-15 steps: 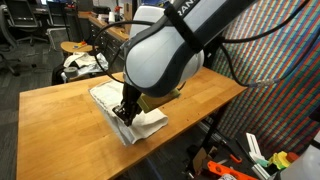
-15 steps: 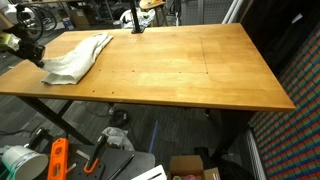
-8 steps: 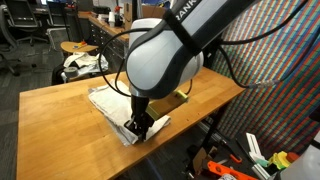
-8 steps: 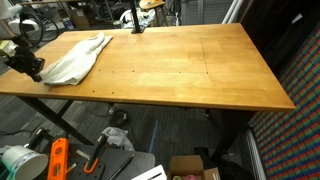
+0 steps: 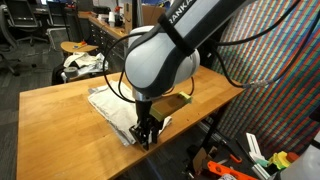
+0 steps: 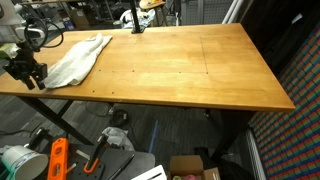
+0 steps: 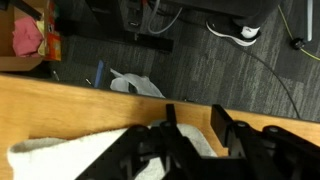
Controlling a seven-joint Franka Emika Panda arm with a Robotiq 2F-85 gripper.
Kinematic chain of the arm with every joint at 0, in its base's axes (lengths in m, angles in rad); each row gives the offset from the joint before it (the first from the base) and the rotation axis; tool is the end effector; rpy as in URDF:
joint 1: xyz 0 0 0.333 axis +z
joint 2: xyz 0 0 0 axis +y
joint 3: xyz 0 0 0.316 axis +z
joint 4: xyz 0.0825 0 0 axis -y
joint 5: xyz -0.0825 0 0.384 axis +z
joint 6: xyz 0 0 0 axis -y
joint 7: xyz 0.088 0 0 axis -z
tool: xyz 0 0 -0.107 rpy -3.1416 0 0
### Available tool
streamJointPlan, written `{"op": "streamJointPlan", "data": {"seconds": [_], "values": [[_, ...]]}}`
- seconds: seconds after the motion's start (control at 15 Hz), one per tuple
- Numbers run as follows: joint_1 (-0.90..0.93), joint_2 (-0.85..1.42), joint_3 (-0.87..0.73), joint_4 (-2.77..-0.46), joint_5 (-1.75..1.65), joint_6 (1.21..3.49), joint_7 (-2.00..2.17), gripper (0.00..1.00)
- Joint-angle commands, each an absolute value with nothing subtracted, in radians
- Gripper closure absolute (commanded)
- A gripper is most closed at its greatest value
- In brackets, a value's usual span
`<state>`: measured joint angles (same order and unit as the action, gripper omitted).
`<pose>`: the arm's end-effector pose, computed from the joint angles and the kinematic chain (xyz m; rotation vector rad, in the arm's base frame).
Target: Fold the cloth
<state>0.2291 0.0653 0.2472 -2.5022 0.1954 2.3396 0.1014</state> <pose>0.3915 0.2068 0.2423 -3.0273 -0.3407 0.3935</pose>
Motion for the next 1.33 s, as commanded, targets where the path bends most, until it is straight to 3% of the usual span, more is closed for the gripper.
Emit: {"op": "streamJointPlan", "data": {"seconds": [0.0, 0.27, 0.73, 1.0, 1.27], "values": [[0.212, 0.05, 0.23, -2.449, 0.221, 2.289, 0.048, 0.27], [0.207, 0.031, 0.213, -2.38, 0.175, 2.329, 0.081, 0.0], [0.228, 0.076, 0.223, -2.233, 0.09, 2.344, 0.165, 0.0], [0.253, 0.139, 0.245, -2.217, 0.099, 2.622, 0.177, 0.0], [0.26, 0.158, 0.238, -2.216, 0.068, 2.641, 0.215, 0.0]]}}
